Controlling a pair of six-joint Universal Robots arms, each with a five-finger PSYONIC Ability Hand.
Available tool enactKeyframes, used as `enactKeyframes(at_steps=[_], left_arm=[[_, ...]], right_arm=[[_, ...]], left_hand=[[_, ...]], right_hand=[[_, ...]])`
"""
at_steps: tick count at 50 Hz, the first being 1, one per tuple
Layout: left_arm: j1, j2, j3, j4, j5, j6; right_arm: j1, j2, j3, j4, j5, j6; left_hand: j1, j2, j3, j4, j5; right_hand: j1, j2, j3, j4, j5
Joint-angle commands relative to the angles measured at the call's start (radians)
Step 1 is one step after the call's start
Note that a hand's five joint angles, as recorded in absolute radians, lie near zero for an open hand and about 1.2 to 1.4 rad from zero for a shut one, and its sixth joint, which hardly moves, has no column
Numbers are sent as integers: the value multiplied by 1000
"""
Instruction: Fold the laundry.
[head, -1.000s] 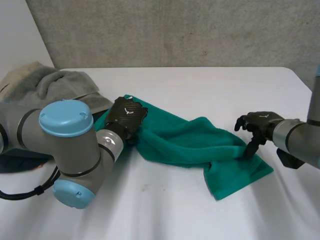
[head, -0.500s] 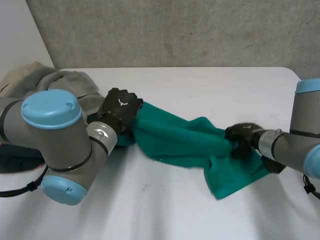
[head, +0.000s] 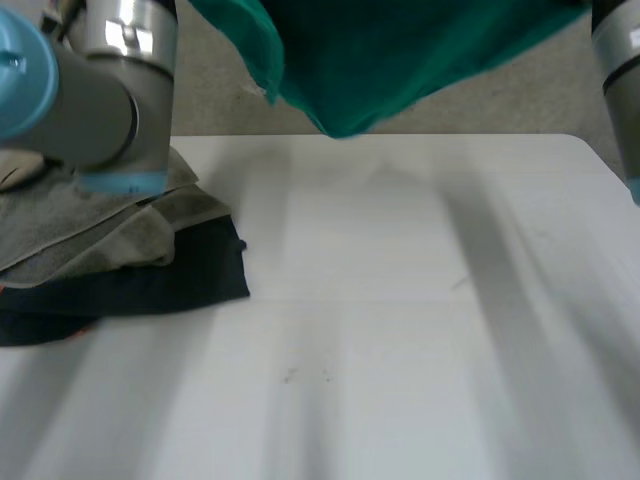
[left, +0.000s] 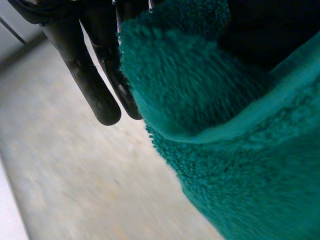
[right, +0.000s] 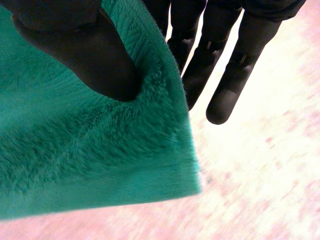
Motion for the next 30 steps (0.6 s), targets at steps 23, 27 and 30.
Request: enactKeyframes(at_steps=[23,27,30], left_arm=[[-129,85,-730,-228,-6,-18],[-120,110,-741,-232,-11,-50],[-97,191,-762,-262,-9,-145]], right_arm=[[-81,70,495,308,-3,63],[-118,56,488,309,-4,101],[-146,41,488,309,-9,114]], left_hand=[[-482,-530,-527,-534,-478],[-632,-680,-677,-684,-628],[-779,-827,-824,-832,-775]], right_hand=[[276,220,205,196,211],[276,220,205,196,211],[276,220,205,196,211]])
